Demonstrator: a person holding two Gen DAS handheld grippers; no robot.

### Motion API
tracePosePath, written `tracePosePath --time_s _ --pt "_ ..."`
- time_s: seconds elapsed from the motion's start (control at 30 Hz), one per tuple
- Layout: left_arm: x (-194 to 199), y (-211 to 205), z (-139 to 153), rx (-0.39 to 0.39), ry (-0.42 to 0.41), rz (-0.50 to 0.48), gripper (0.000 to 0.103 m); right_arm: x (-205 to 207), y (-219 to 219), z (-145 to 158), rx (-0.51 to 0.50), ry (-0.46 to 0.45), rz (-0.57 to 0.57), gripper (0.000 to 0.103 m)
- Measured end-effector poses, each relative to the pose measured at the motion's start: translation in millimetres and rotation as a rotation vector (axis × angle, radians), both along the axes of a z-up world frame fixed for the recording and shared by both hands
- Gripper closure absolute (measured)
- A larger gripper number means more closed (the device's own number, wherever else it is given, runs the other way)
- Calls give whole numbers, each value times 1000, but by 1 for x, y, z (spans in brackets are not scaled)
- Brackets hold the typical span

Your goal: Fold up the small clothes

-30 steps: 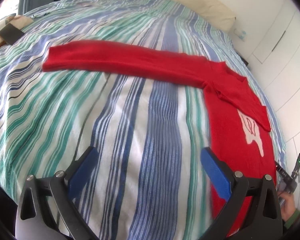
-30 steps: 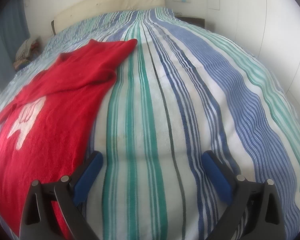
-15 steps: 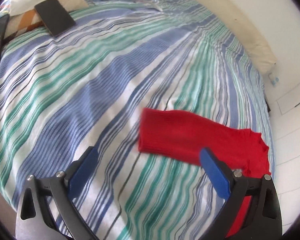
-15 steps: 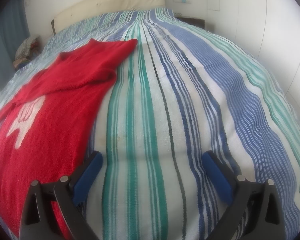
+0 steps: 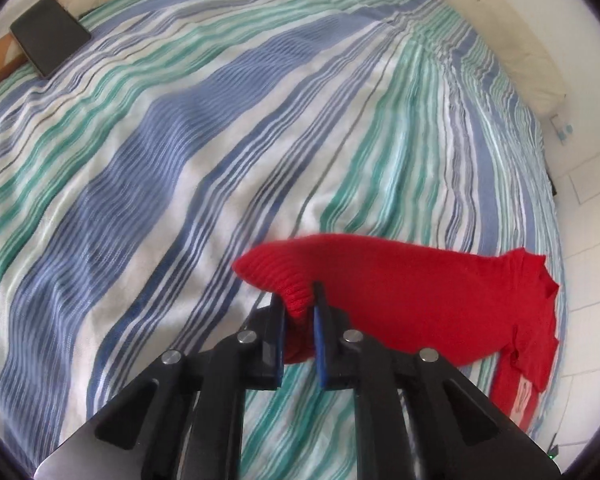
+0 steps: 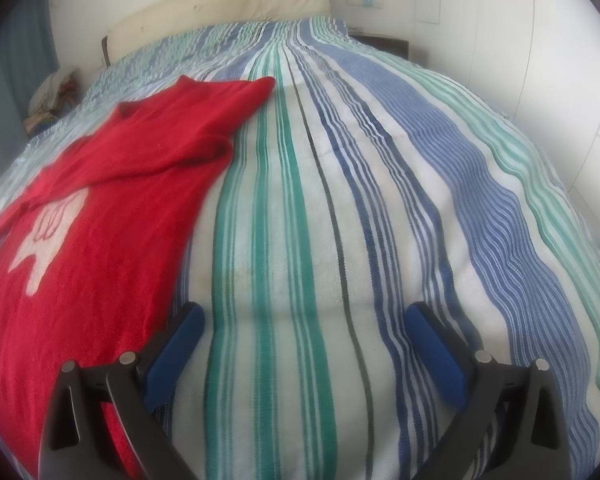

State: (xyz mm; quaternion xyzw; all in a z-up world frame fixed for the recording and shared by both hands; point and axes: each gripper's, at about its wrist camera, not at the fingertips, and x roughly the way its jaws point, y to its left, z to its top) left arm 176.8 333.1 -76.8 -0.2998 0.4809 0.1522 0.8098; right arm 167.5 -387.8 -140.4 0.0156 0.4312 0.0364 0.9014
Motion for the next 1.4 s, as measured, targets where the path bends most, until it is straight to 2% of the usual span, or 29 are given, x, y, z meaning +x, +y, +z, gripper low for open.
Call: tracePosePath --time_s 0.07,0.13,0.27,0.37,0.47,0.57,0.67,0.73,0.77,0.8,0.87,1.03,1.13,1.2,1.33,1.4 --pt "9 -17 46 70 -58 -69 93 0 1 0 1 -1 0 3" --pt "22 -43 95 95 -138 -147 93 0 1 0 0 -1 0 3" --pt "63 -132 185 141 -301 -374 93 1 2 0 -7 4 -1 1" --pt "93 -212 224 140 -377 -555 93 2 2 0 -15 5 -2 1" --pt "117 -289 234 161 -409 -703 93 2 2 0 -13 6 -2 1" --pt "137 -352 215 153 -385 -798 93 2 2 0 -13 6 -2 1" --pt "155 -393 178 99 -328 -846 92 2 2 0 -13 6 -2 1" --pt "160 -411 149 68 -287 -862 85 2 2 0 -13 6 -2 1" --pt "163 -418 136 56 -257 -870 68 2 2 0 -13 6 -2 1" --pt "163 -421 123 54 -219 -871 46 2 2 0 -13 6 -2 1" --pt "158 -415 108 81 -191 -828 33 2 2 0 -13 6 -2 1" --pt "135 -338 81 83 -182 -734 33 2 2 0 -13 6 -2 1" --pt "116 -289 69 146 -172 -698 33 3 3 0 -15 7 -3 1" --pt "98 -269 54 178 -153 -719 33 3 3 0 -17 8 -3 1" --pt "71 -276 18 231 -109 -845 34 4 4 0 -23 7 -4 1" --pt "65 -291 3 307 -101 -882 36 3 5 0 -26 6 -5 1"
